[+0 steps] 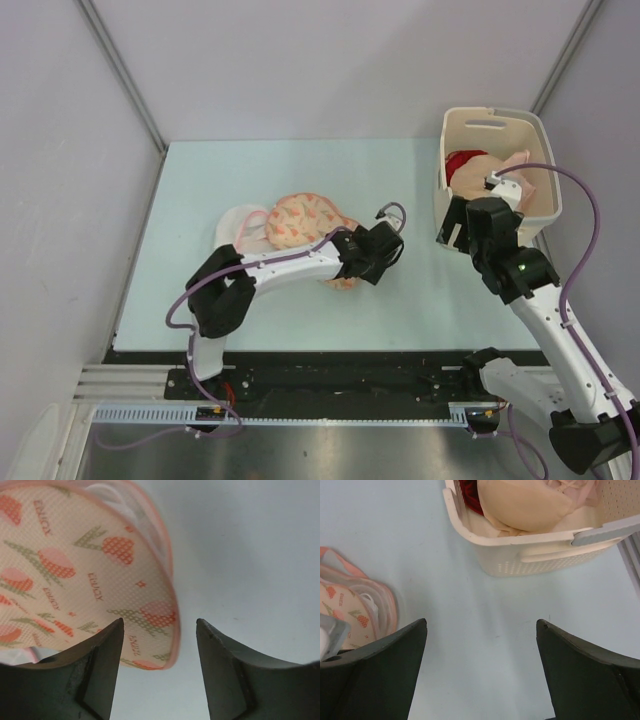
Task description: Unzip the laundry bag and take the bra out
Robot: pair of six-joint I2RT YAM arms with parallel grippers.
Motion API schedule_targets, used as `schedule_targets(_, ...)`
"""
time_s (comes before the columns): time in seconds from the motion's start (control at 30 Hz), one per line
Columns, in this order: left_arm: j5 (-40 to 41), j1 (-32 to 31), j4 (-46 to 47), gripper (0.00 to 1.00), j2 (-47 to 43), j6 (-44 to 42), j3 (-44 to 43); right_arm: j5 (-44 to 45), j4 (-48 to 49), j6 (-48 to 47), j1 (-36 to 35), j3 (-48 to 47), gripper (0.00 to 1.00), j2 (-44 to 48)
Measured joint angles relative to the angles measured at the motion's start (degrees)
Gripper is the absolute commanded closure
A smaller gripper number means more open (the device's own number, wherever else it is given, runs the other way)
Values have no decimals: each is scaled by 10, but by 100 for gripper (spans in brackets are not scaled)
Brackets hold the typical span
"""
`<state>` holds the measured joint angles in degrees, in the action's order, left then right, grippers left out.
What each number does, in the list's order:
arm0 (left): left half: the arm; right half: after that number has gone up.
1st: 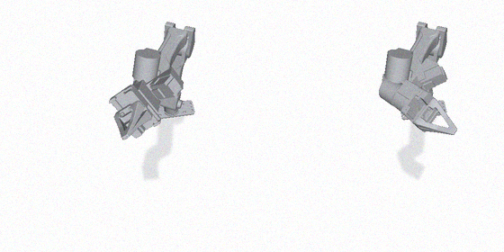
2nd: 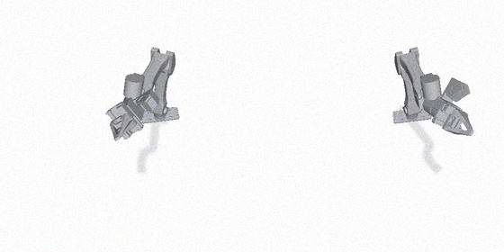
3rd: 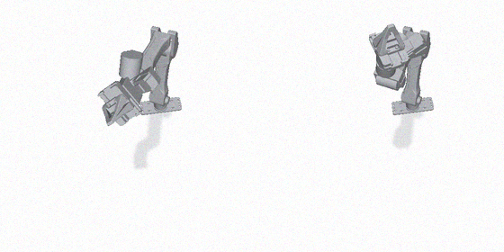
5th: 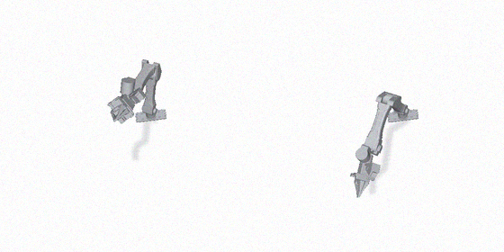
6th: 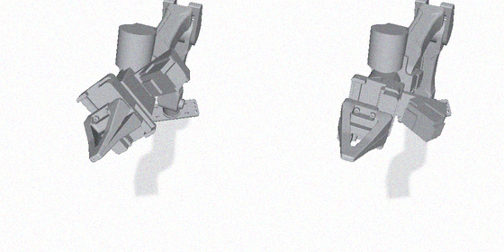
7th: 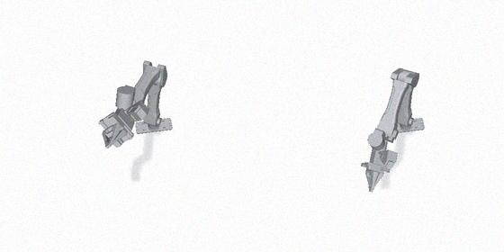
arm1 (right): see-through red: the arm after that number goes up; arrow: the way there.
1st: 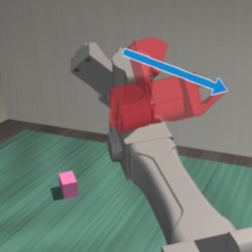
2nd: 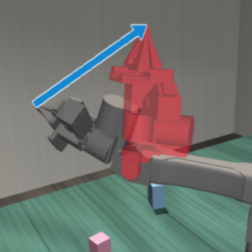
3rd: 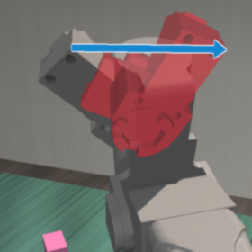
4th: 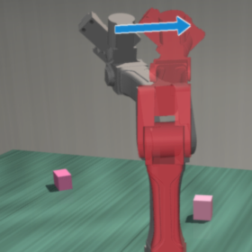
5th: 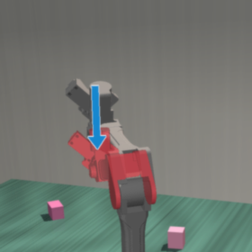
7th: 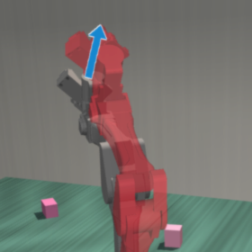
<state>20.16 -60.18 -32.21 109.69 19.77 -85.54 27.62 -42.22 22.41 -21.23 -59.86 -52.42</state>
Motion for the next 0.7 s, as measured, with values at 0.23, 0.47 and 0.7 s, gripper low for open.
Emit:
schedule_targets(0.23, 83, 3, -19, 83, 17, -33, -2, -16, -6, 2, 0, 0, 7, -1)
schedule_targets(0.47, 67, 14, -10, 100, -42, -39, 32, -72, 23, 18, -7, 14, 10, -38)
schedule_targets(0.7, -17, 107, 58, 100, -239, 20, 185, -129, 114, 64, -133, 14, 10, -122)
